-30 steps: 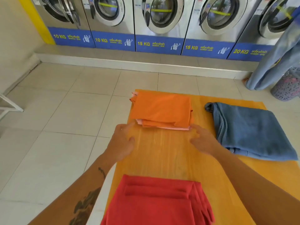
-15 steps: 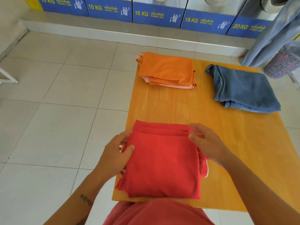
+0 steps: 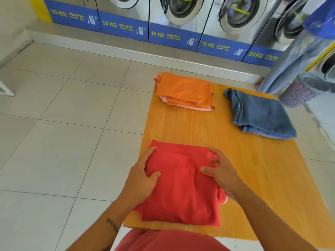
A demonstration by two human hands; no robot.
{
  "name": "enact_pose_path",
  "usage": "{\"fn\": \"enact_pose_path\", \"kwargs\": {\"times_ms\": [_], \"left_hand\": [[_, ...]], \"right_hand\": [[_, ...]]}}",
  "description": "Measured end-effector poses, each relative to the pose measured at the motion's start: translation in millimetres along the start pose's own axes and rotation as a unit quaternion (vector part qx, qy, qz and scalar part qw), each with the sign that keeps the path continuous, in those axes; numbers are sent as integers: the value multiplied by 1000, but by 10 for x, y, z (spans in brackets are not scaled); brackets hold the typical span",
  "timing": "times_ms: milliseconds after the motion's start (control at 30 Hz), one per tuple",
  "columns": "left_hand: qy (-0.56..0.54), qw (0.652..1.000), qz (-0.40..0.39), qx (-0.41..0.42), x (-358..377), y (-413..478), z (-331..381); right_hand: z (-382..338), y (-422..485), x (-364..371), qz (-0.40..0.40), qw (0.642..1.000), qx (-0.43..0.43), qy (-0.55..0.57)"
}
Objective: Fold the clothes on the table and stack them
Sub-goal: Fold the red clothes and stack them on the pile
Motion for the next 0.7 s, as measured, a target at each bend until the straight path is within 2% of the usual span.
{"fn": "enact_pose_path", "kwargs": {"times_ms": [100, 200, 367, 433, 533, 600, 700], "left_hand": [[10, 998, 50, -21, 8, -34, -44], [21, 996, 68, -51, -17, -11, -57], [19, 998, 64, 7, -24, 33, 113], [12, 997, 74, 25, -48, 73, 225], [11, 994, 95, 46, -90, 202, 349], [24, 996, 85, 15, -81, 328, 290], [55, 996, 34, -57, -17, 397, 94]], "right_hand": [[69, -49, 17, -4, 1000, 2, 24], [143, -103, 78, -54, 998, 27, 21], [34, -66, 80, -64, 995, 1, -72], [-104, -10, -11, -51, 996, -24, -66], [-313, 97, -212, -29, 999, -43, 3], [-298, 219, -307, -11, 999, -32, 31], [-81, 279, -204, -43, 999, 15, 13]]}}
Point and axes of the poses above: each hand's wrist, its own y-axis towards the middle knuckle, its own x-axis out of the palm, z = x × y, the point moved 5 cm from there along y, towards the middle knuckle, and after that the axes turned 1 degree about -y, right-handed, at the moved point
